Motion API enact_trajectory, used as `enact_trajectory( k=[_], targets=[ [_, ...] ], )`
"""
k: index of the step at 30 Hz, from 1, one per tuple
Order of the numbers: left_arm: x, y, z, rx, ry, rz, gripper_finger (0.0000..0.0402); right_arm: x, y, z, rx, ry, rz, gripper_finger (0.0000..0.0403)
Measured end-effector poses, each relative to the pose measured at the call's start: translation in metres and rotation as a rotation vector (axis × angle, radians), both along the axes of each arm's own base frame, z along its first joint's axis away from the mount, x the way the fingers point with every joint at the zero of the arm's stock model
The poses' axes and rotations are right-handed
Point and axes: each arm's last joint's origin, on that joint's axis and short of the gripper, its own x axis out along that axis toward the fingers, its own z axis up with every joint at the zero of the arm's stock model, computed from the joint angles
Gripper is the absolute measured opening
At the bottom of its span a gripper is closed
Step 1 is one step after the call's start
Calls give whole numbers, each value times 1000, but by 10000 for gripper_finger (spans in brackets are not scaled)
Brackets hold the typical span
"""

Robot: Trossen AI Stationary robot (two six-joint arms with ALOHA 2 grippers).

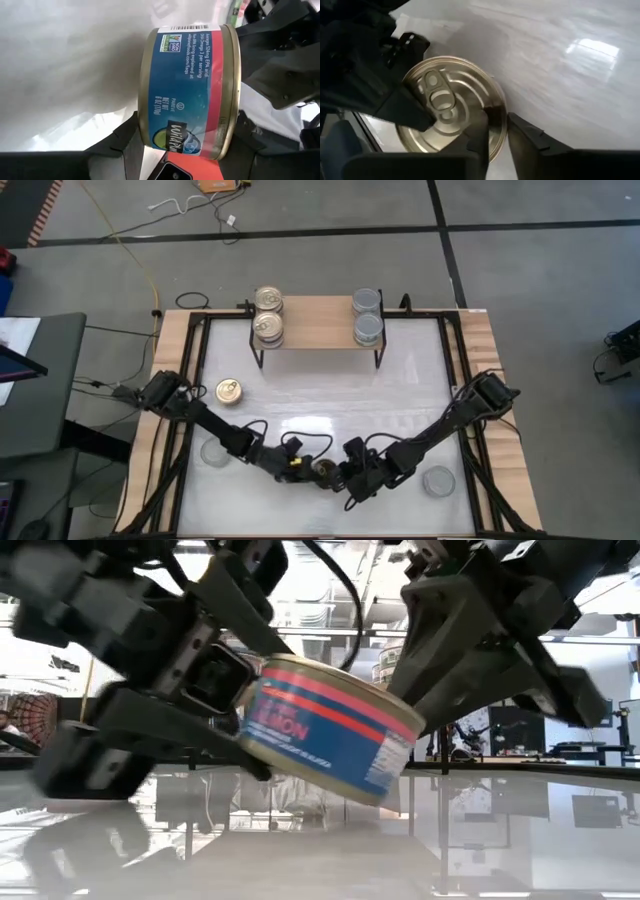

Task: Stack canned seafood by type on shelf
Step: Put the blue pink tuna can on the shelf

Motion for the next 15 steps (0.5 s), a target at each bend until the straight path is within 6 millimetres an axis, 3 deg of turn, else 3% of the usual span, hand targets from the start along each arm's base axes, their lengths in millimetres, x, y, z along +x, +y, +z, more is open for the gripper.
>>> enact_trajectory(
  k=[7,15],
  targets=[
    [15,29,4,7,-56,-105,185,-19,-13,30,-24,94,34,140],
    [22,48,4,20,-75,-182,185,-74,-30,72,-44,296,-15,140]
  ],
)
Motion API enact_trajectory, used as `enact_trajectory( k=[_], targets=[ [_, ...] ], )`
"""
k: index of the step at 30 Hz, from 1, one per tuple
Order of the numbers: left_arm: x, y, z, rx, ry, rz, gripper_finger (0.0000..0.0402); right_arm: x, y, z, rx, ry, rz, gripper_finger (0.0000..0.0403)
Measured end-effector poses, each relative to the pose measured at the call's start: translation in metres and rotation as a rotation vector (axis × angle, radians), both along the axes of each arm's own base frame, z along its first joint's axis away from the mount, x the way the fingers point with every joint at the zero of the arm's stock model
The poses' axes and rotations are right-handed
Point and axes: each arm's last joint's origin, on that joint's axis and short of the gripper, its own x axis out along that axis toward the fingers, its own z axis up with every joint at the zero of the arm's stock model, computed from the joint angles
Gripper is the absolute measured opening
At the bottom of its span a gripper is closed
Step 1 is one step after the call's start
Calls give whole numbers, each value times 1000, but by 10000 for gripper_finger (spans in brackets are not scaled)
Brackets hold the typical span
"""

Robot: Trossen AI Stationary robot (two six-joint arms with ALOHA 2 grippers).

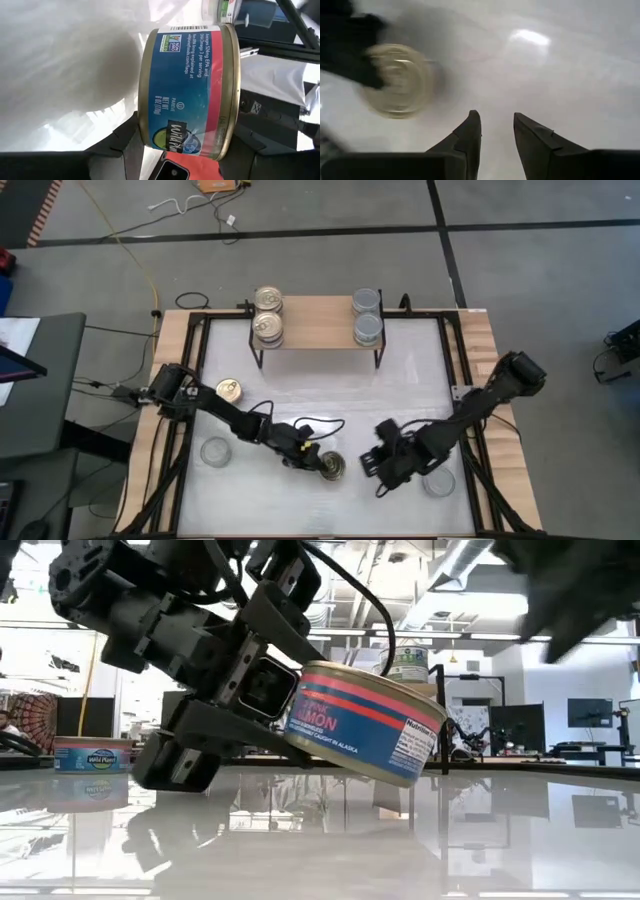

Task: Stack canned seafood by type on shelf
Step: Put the blue pink tuna can on the shelf

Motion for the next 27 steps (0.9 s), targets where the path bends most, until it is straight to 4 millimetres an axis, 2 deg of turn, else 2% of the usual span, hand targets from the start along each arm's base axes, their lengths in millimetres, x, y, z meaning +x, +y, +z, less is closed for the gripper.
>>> enact_trajectory(
  k=[2,5,8,11,17,23,27],
  targets=[
    [2,7,0,9,-6,7,185,-17,-1,4,-54,44,-41,138],
    [6,19,1,13,-22,43,185,-38,2,6,-124,6,-42,138],
    [10,30,4,20,-49,105,185,-53,2,-9,-96,-36,-28,139],
    [13,40,6,17,-68,192,185,-64,-5,-28,-109,-124,18,139],
    [31,49,26,4,-139,377,185,-81,-43,-48,-111,-256,164,139],
    [62,56,62,134,-124,490,185,-107,-86,-45,-125,-310,320,139],
    [81,65,93,210,-125,513,185,-121,-106,-37,-130,-397,383,139]
  ],
)
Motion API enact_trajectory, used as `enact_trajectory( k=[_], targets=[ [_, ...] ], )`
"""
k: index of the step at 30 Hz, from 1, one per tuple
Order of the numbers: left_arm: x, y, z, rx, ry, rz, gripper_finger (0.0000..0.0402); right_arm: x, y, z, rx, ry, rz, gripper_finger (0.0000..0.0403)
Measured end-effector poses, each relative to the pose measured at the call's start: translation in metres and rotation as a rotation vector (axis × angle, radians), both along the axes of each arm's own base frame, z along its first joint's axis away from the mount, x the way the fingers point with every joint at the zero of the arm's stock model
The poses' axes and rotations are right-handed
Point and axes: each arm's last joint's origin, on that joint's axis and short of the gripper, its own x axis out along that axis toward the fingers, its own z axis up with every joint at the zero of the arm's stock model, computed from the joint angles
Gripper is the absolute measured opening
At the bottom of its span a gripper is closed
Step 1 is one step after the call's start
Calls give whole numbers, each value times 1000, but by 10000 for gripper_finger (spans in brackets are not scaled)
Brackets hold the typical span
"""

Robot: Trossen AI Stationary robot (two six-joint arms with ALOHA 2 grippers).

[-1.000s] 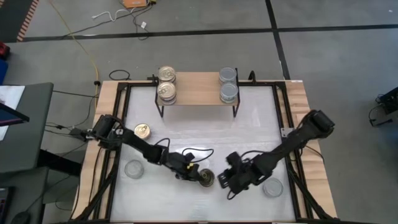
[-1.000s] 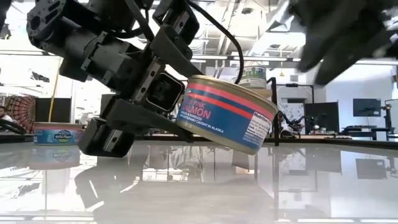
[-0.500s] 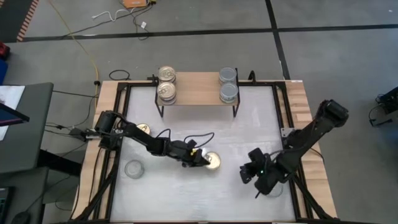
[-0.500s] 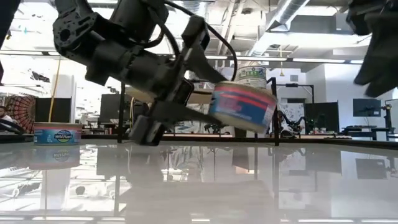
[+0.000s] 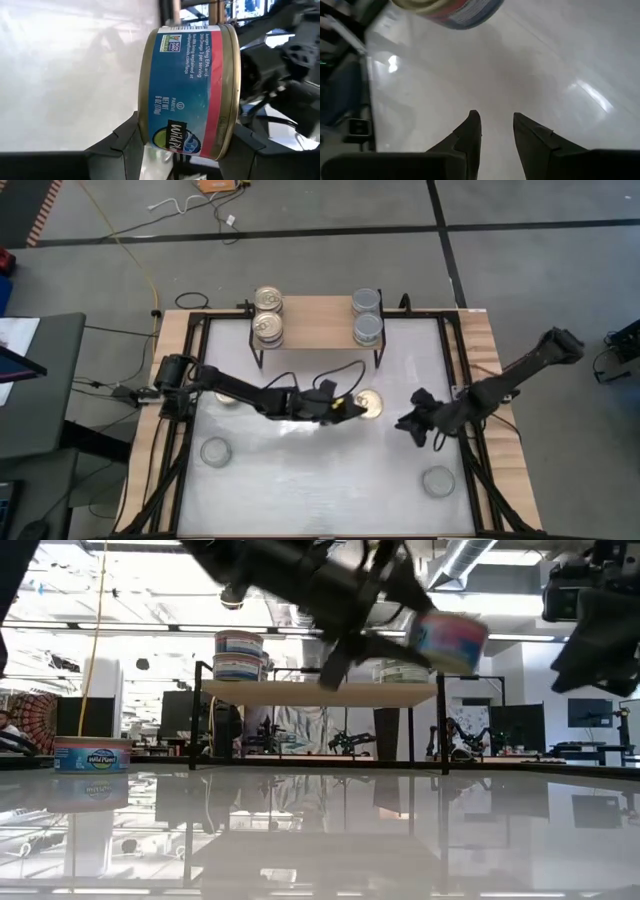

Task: Stack canned seafood by type on shelf
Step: Put the blue pink tuna can on the shelf

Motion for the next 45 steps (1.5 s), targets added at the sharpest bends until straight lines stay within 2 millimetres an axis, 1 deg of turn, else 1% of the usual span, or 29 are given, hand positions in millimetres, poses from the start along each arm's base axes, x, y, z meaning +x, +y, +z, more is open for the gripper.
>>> enact_trajectory(
  k=[4,6,10,14,17,21,23,24,26,28,31,33,35,37,40,41,43,45],
  targets=[
    [13,8,30,60,17,6,185,-10,-13,5,-3,-77,5,139],
    [17,12,43,86,46,6,185,-14,-18,6,-14,-79,1,139],
    [16,22,67,133,130,20,185,-16,-22,6,-15,-73,26,139],
    [-4,42,91,167,191,53,185,-13,-22,5,-18,-56,39,139],
    [-26,54,106,202,281,107,185,-12,-21,2,-25,-36,41,139],
    [-55,58,130,254,326,189,185,-10,-20,0,-25,-14,54,139],
    [-71,54,141,275,348,225,185,-10,-20,-1,-27,-2,63,139],
    [-78,52,143,281,367,245,185,-9,-19,-2,-28,0,65,139],
    [-93,45,143,273,382,268,185,-9,-19,-2,-37,9,70,139],
    [-104,35,135,251,385,298,185,-8,-19,-3,-51,9,82,139],
    [-120,18,116,199,352,382,185,-8,-19,-3,-71,9,97,139],
    [-124,7,103,143,258,465,185,-8,-19,-3,-72,7,98,139],
    [-124,-1,88,99,140,550,185,-8,-19,-3,-86,7,109,139],
    [-122,-4,74,61,27,606,185,-8,-20,-3,-101,6,120,139],
    [-110,-3,55,14,-108,666,185,-7,-21,-3,-106,9,113,139],
    [-105,-3,49,22,-125,679,185,-7,-22,-3,-107,9,109,139],
    [-94,-1,42,44,-164,727,185,-7,-23,-3,-110,7,106,139],
    [-87,3,38,20,-212,751,185,-7,-23,-3,-110,7,101,139]
  ],
)
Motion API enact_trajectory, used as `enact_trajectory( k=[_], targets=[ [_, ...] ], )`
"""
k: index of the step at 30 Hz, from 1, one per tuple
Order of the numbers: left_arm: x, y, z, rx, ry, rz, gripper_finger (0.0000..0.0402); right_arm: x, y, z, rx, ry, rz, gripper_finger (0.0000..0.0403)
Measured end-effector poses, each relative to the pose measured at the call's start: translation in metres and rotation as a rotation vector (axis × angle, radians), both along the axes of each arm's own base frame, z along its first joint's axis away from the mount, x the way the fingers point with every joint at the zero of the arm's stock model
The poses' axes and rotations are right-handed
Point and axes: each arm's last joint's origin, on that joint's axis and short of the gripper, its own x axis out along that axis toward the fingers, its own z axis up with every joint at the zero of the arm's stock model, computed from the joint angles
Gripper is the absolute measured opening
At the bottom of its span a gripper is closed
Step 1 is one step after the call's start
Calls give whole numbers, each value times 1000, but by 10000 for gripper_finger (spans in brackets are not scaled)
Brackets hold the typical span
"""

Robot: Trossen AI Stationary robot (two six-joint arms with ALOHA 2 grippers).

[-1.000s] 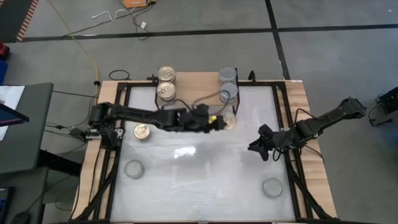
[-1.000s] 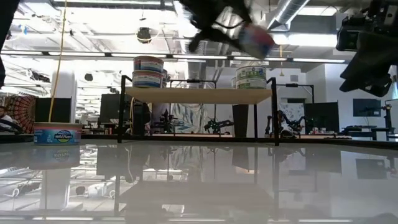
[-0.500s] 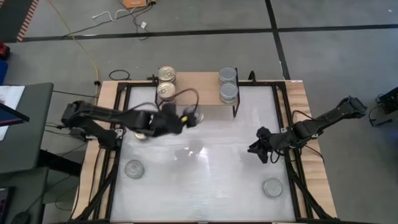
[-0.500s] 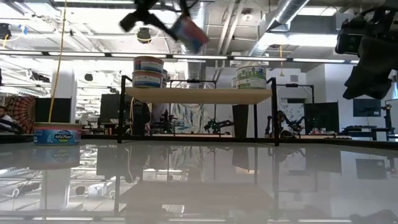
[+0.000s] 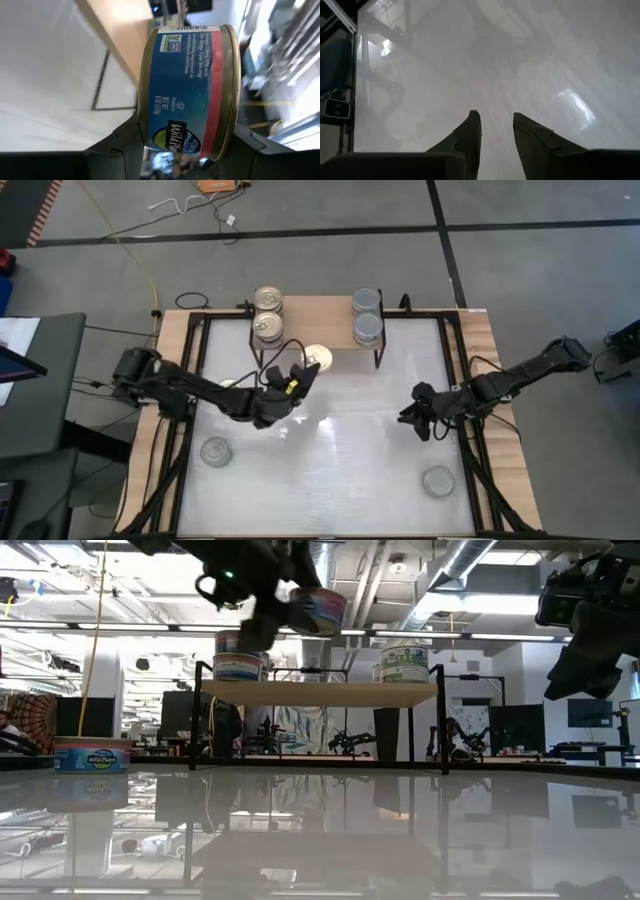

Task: Stack canned seafood by type on shelf
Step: Put the blue pink tuna can on the shelf

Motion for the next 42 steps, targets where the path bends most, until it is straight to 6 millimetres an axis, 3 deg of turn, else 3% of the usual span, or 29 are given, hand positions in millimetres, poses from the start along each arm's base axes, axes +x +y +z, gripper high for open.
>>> enact_trajectory(
  k=[5,20,37,42],
  targets=[
    [10,16,-10,-1,-28,73,201,0,1,0,24,6,28,139],
    [11,57,-8,-29,-74,183,207,2,2,3,58,-26,29,139],
    [8,81,-22,-73,19,209,209,6,-1,6,107,-65,-28,139],
    [7,85,-24,-70,49,224,227,6,-1,7,112,-73,-34,139]
  ],
)
